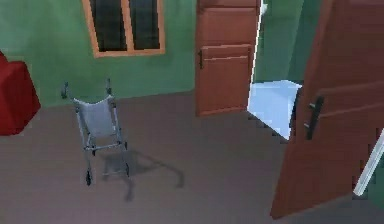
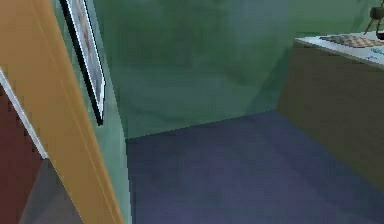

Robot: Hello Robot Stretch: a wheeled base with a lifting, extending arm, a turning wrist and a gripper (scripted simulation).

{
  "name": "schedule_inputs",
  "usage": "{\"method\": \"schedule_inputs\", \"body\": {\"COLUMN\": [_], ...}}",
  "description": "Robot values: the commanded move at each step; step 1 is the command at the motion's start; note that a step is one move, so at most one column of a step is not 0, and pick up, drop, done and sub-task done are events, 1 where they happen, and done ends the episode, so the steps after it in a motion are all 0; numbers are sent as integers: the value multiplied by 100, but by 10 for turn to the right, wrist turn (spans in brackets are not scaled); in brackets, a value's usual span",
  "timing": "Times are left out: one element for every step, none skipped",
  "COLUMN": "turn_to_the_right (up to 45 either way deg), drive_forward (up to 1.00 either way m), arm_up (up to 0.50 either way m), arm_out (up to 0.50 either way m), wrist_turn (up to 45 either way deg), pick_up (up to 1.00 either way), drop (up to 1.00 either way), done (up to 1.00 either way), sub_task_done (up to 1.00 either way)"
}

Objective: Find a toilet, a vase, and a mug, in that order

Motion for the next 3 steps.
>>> {"method": "schedule_inputs", "body": {"turn_to_the_right": [-90,0,120], "drive_forward": [0,35,0], "arm_up": [0,0,0], "arm_out": [0,0,0], "wrist_turn": [0,0,0], "pick_up": [0,0,0], "drop": [0,0,0], "done": [0,0,0], "sub_task_done": [0,0,0]}}
